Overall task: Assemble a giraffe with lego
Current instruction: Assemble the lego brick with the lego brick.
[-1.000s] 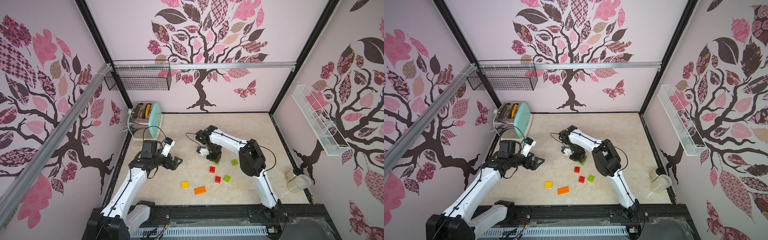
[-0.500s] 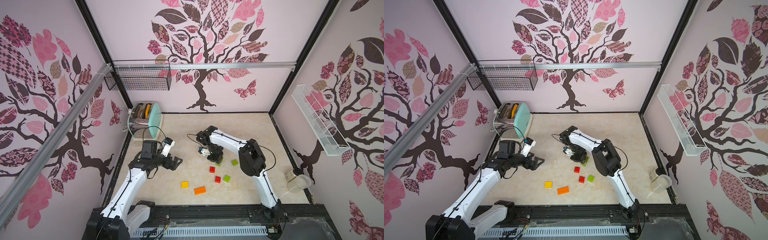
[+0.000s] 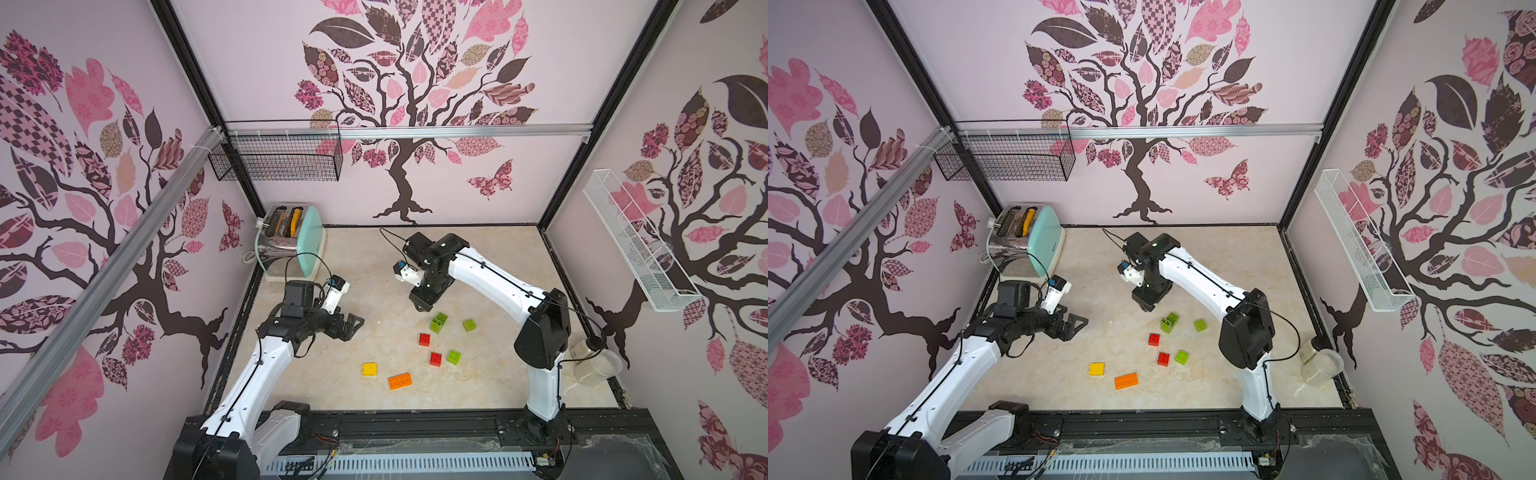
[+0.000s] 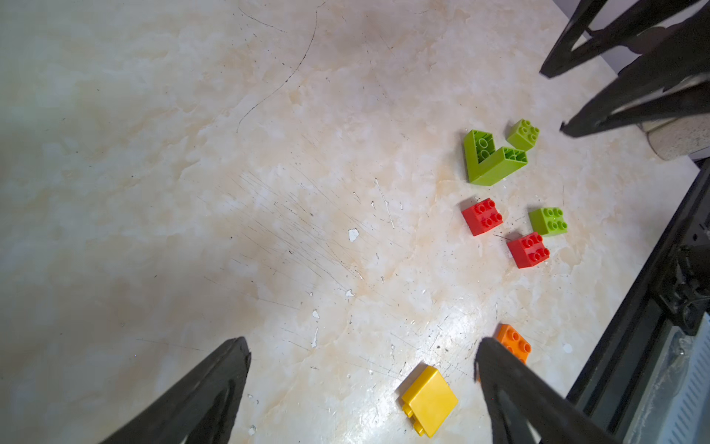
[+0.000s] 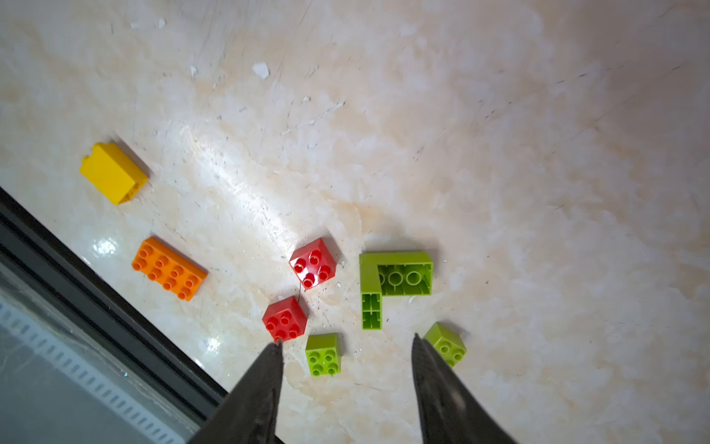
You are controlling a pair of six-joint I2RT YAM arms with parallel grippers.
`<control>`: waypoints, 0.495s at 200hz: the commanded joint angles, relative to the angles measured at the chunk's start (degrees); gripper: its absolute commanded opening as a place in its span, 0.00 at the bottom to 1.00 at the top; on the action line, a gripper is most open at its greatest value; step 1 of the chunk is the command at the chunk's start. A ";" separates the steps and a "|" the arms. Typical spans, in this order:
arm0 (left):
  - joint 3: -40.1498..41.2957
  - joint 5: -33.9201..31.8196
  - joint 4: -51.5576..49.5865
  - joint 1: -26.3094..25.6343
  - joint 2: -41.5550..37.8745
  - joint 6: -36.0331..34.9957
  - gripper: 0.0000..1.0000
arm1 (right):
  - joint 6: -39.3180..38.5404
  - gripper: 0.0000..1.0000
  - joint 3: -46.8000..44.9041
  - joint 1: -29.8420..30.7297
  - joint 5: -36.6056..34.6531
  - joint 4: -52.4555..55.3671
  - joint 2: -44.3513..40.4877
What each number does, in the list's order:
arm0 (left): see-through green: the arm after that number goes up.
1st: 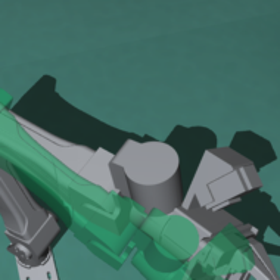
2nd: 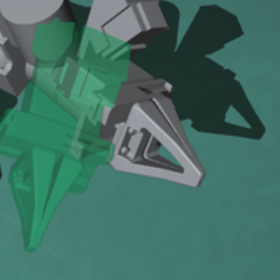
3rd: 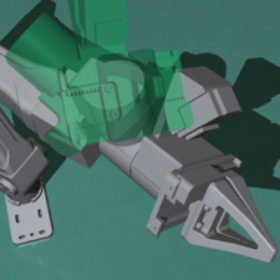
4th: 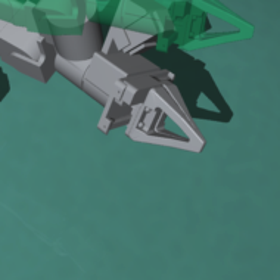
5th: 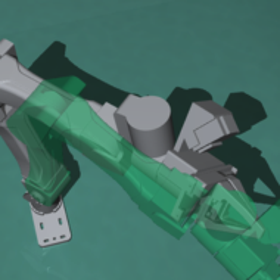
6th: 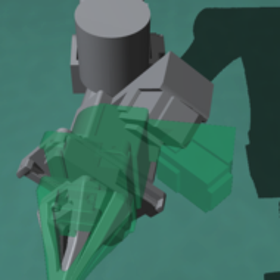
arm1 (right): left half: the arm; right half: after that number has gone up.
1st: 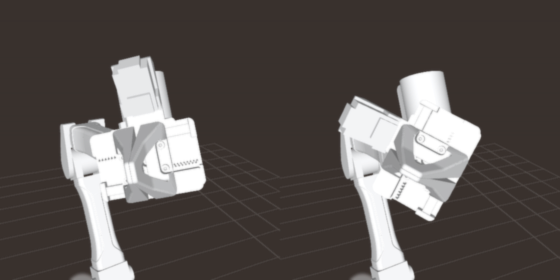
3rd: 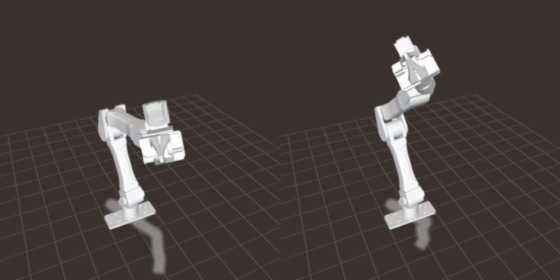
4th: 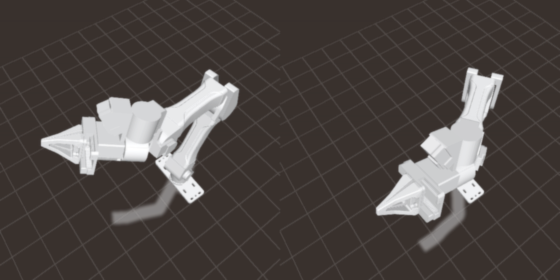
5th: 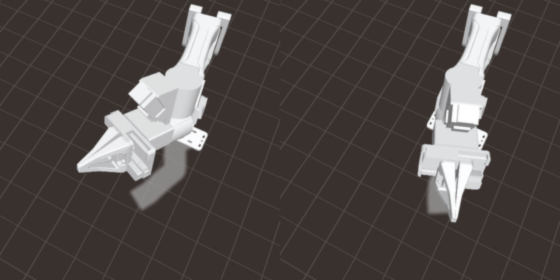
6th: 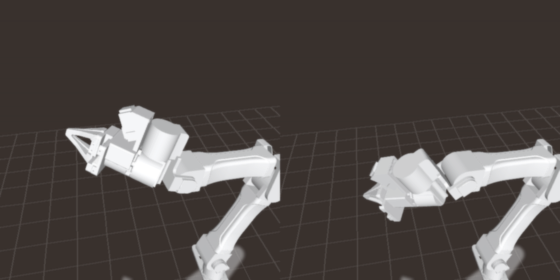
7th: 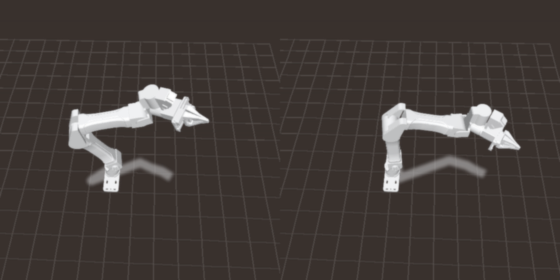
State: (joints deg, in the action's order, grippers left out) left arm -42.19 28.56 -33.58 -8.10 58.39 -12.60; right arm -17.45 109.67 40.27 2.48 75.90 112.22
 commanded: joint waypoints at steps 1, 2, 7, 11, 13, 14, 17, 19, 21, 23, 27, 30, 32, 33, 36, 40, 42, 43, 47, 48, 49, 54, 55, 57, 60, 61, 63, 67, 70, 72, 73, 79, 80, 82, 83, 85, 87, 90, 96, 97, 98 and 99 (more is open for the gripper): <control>-0.85 -1.67 -2.88 0.24 -1.16 -5.76 0.98 | 5.60 0.57 -5.10 -3.04 -3.81 -9.71 0.53; -0.86 -1.75 -3.06 0.21 -1.17 -5.98 0.98 | 5.77 0.57 -5.40 -3.16 -3.98 -10.15 0.54; -1.03 -2.07 -3.87 0.00 -1.17 -7.27 0.98 | 6.35 0.57 -6.87 -3.55 -4.54 -12.14 0.75; -1.18 -2.31 -4.49 -0.24 -1.17 -8.48 0.98 | 6.85 0.57 -7.94 -3.83 -4.99 -13.64 0.94; -1.26 -2.50 -4.83 -0.34 -1.17 -9.11 0.98 | 7.13 0.57 -8.43 -3.96 -5.19 -14.70 0.99; -1.28 -2.65 -5.13 -0.43 -1.17 -9.37 0.98 | 7.28 0.57 -8.60 -4.05 -5.29 -15.06 1.07; -1.49 -2.94 -5.75 -0.82 -1.17 -10.18 0.98 | 7.60 0.57 -9.08 -4.27 -5.37 -16.00 1.39; -1.53 -3.17 -6.13 -1.01 -1.17 -10.67 0.98 | 7.83 0.57 -9.40 -4.35 -5.42 -16.52 1.63; -1.56 -3.42 -6.49 -1.21 -1.17 -11.19 0.98 | 7.99 0.57 -9.76 -4.46 -5.48 -16.98 1.89; -1.57 -3.64 -6.80 -1.52 -1.17 -11.69 0.98 | 8.10 0.57 -9.98 -4.62 -5.47 -17.42 2.11; -1.58 -4.02 -7.42 -2.12 -1.12 -12.61 0.98 | 8.44 0.57 -10.34 -4.86 -5.43 -18.21 2.74; -1.58 -4.27 -7.81 -2.50 -1.09 -13.29 0.98 | 8.65 0.57 -10.54 -4.95 -5.27 -18.59 3.14; -1.62 -4.42 -8.05 -2.75 -1.11 -13.69 0.98 | 8.79 0.57 -10.66 -5.12 -5.15 -18.90 3.52; -1.60 -4.49 -8.24 -2.86 -1.05 -13.86 0.98 | 8.86 0.57 -10.68 -5.16 -5.14 -19.05 3.70; -1.49 -4.62 -8.47 -3.29 -1.01 -14.49 0.98 | 9.06 0.57 -10.78 -5.25 -5.05 -19.40 4.21; -1.37 -4.92 -8.82 -3.67 -1.00 -15.23 0.98 | 9.38 0.56 -10.76 -5.39 -4.98 -19.59 4.93; -1.26 -5.02 -8.92 -3.92 -0.93 -15.43 0.98 | 9.50 0.56 -10.78 -5.51 -4.91 -19.63 5.28; -1.20 -5.10 -8.94 -4.02 -0.88 -15.52 0.98 | 9.52 0.56 -10.79 -5.49 -4.92 -19.64 5.42; -0.99 -5.36 -9.02 -4.36 -0.84 -15.75 0.98 | 9.70 0.56 -10.79 -5.61 -4.98 -19.73 6.05; -0.93 -5.45 -9.03 -4.46 -0.83 -15.77 0.98 | 9.71 0.56 -10.79 -5.62 -4.96 -19.73 6.20; -0.82 -5.53 -9.03 -4.46 -0.78 -15.78 0.98 | 9.71 0.55 -10.79 -5.63 -4.95 -19.73 6.31; -0.47 -5.72 -8.92 -4.76 -0.65 -15.96 0.98 | 9.86 0.55 -11.05 -5.72 -4.86 -19.94 7.01; -0.47 -5.76 -8.95 -4.75 -0.65 -15.96 0.98 | 9.87 0.55 -11.10 -5.73 -4.86 -19.97 7.11; -0.22 -5.78 -8.91 -4.78 -0.65 -15.92 0.98 | 9.87 0.55 -11.20 -5.73 -4.92 -20.06 7.24; 0.08 -5.87 -8.83 -4.88 -0.60 -15.95 0.98 | 9.86 0.55 -11.53 -5.79 -4.95 -20.23 7.45; 0.17 -5.92 -8.80 -4.90 -0.58 -15.96 0.98 | 9.83 0.55 -11.69 -5.80 -4.95 -20.33 7.56; 0.33 -5.89 -8.74 -4.97 -0.63 -16.07 0.98 | 9.88 0.55 -11.94 -5.84 -4.92 -20.52 7.61; 0.68 -5.92 -8.69 -5.02 -0.63 -16.20 0.98 | 9.99 0.55 -12.42 -5.94 -5.00 -20.96 7.80; 0.90 -5.89 -8.62 -5.04 -0.59 -16.40 0.98 | 10.11 0.54 -12.91 -5.98 -4.96 -21.28 7.80; 1.13 -5.90 -8.59 -5.14 -0.61 -16.47 0.98 | 10.15 0.54 -13.30 -6.06 -4.97 -21.49 7.82; 1.19 -5.85 -8.59 -5.16 -0.63 -16.57 0.98 | 10.20 0.54 -13.45 -6.07 -5.00 -21.62 7.83; 1.68 -5.73 -8.67 -5.35 -0.64 -17.06 0.98 | 10.37 0.54 -14.47 -6.39 -4.92 -22.09 7.74; 1.77 -5.72 -8.68 -5.35 -0.60 -17.13 0.98 | 10.44 0.54 -14.65 -6.41 -4.93 -22.23 7.74; 1.90 -5.73 -8.65 -5.42 -0.59 -17.40 0.98 | 10.54 0.54 -15.05 -6.49 -4.90 -22.40 7.68; 2.01 -5.76 -8.71 -5.43 -0.62 -17.47 0.98 | 10.52 0.54 -15.21 -6.55 -4.87 -22.48 7.62; 2.13 -5.74 -8.76 -5.52 -0.62 -17.64 0.98 | 10.51 0.54 -15.50 -6.73 -4.88 -22.64 7.58; 2.25 -5.71 -8.82 -5.57 -0.62 -17.79 0.98 | 10.62 0.54 -15.90 -6.86 -4.88 -22.81 7.53; 2.52 -5.64 -8.91 -5.72 -0.61 -18.15 0.98 | 10.75 0.54 -16.43 -6.95 -4.93 -22.96 7.42; 2.95 -5.66 -8.89 -5.85 -0.58 -18.85 0.98 | 10.92 0.54 -17.34 -7.30 -5.01 -23.05 7.15; 3.06 -5.59 -8.88 -5.91 -0.61 -18.90 0.98 | 10.93 0.54 -17.45 -7.35 -4.98 -23.06 7.09; 3.16 -5.52 -8.87 -5.89 -0.59 -19.10 0.98 | 10.94 0.53 -17.64 -7.42 -5.00 -23.07 7.02; 3.30 -5.48 -8.87 -5.88 -0.62 -19.20 0.98 | 10.99 0.53 -17.77 -7.45 -5.02 -23.07 6.99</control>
State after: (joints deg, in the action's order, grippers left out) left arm -40.99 23.29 -41.12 -13.30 57.98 -27.66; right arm -8.29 94.21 33.76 -2.00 55.64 118.45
